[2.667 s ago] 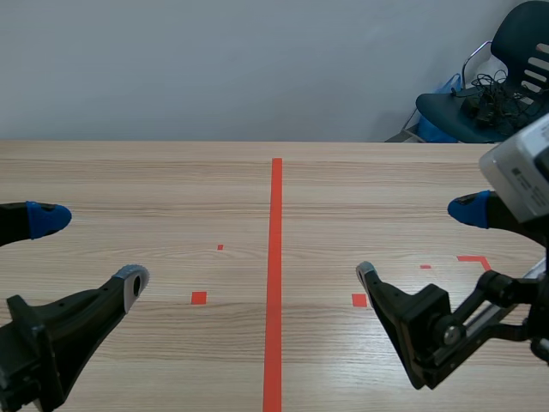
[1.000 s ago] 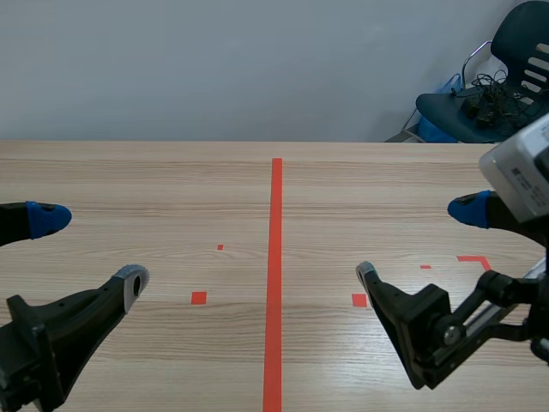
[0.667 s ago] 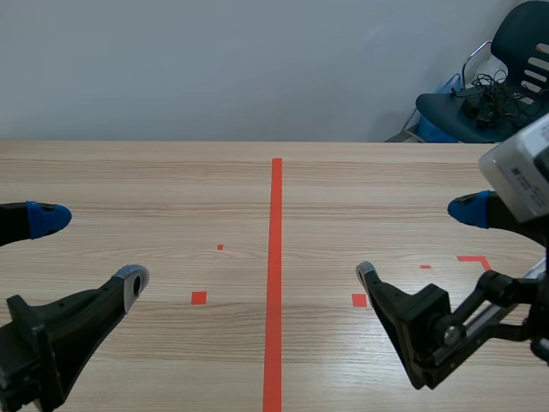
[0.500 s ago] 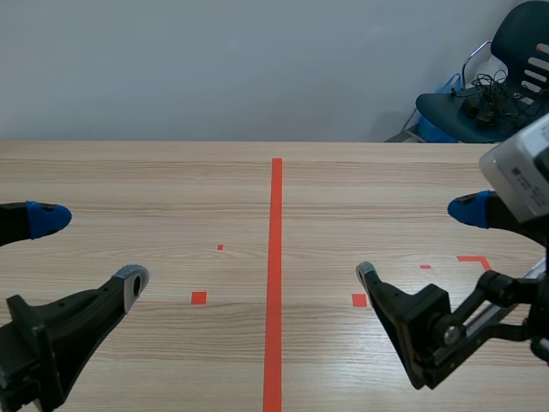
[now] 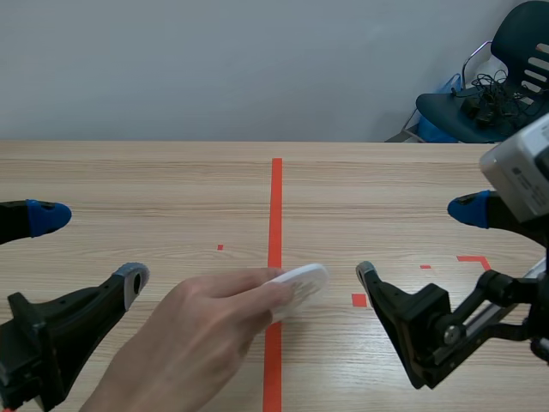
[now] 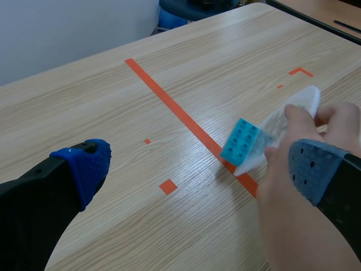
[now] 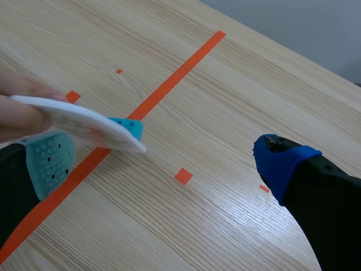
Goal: Do the leaf sorting experiment
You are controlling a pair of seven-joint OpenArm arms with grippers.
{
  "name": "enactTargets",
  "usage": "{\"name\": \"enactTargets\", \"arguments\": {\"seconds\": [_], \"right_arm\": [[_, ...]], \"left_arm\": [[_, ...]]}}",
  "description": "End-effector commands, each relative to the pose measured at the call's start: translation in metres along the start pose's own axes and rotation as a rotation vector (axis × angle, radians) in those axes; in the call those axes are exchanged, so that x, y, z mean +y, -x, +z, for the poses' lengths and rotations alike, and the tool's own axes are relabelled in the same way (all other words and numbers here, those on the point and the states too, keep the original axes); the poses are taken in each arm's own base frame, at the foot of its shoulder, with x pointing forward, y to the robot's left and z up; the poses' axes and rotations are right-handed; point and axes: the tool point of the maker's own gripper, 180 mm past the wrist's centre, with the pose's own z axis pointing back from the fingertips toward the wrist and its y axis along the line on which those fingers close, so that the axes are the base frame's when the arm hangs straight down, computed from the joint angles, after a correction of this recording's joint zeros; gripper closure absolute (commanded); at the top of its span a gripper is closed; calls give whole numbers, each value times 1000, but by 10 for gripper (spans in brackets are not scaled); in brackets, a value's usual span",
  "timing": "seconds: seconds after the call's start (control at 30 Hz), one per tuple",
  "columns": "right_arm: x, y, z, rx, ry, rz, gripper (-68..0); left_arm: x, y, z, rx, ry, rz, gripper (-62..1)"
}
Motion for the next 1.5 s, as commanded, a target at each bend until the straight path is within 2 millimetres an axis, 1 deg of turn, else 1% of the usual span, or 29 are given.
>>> {"name": "enactTargets", "arguments": {"seconds": [0.0, 0.6, 0.7, 1.1, 1.2, 1.3, 1.4, 1.47], "right_arm": [[-1, -14, 1, -44, 4, 1, -679], [-1, -14, 1, -44, 4, 2, -679], [-1, -14, 1, -44, 4, 2, -679], [-1, -14, 1, -44, 4, 2, -679], [-1, -14, 1, -44, 4, 2, -679], [-1, -15, 0, -46, 4, 2, -679], [-1, -15, 0, -46, 5, 3, -679], [-2, -15, 0, -46, 6, 4, -679]], "left_arm": [[-3, -6, 0, -27, 5, 9, -623], [-3, -6, 0, -26, 5, 9, -623], [-3, -1, 0, 2, 5, 8, -623], [-3, -1, 0, 4, 6, 9, -623], [-9, -1, 0, 4, 37, 13, -623], [-16, 1, -5, 14, 68, 5, -623], [-18, 9, -16, 40, 79, -26, -623], [-19, 18, -25, 42, 87, -12, -623]]}}
